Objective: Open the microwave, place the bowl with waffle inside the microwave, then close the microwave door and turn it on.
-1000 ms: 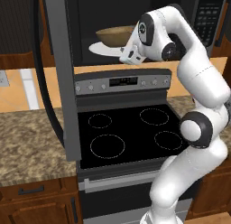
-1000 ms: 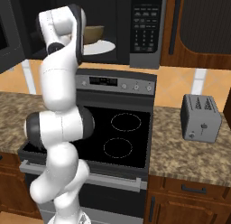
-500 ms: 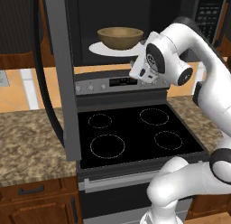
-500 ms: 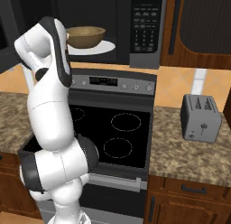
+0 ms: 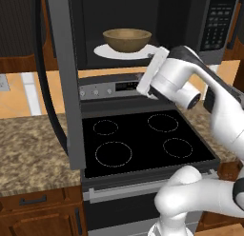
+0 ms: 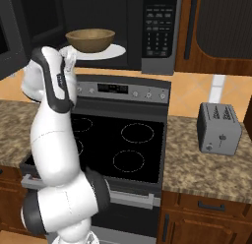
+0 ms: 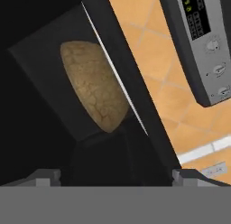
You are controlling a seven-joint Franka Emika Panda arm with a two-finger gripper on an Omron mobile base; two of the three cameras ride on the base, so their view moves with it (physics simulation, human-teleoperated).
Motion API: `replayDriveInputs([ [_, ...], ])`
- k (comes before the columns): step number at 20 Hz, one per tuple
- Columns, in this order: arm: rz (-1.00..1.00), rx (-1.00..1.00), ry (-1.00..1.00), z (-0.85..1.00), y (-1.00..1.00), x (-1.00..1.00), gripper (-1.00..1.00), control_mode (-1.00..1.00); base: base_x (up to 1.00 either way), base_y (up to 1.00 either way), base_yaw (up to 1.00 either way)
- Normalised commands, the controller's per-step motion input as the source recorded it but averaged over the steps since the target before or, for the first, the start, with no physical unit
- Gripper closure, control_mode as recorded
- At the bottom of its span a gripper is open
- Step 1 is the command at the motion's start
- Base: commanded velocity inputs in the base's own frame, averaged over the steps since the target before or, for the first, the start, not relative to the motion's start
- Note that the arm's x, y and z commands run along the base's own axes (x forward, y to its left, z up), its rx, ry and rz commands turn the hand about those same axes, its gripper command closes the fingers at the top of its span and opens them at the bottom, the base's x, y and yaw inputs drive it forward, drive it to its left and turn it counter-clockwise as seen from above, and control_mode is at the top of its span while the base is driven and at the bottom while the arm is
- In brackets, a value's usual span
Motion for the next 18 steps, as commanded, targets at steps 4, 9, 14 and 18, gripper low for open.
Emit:
replayDriveInputs([
  [4,0.07,-0.14,0.05,-0.24,0.45,-0.04,-1.00,-1.00,0.00,0.00,0.00],
  [9,0.00,-0.39,-0.03,-0.92,0.65,-0.42,-1.00,-1.00,0.00,0.00,0.00],
  [14,-0.01,-0.58,-0.12,-0.85,1.00,-0.60,-1.00,-1.00,0.00,0.00,0.00],
  [18,0.00,-0.50,-0.29,-0.13,1.00,-0.54,-1.00,-1.00,0.00,0.00,0.00],
])
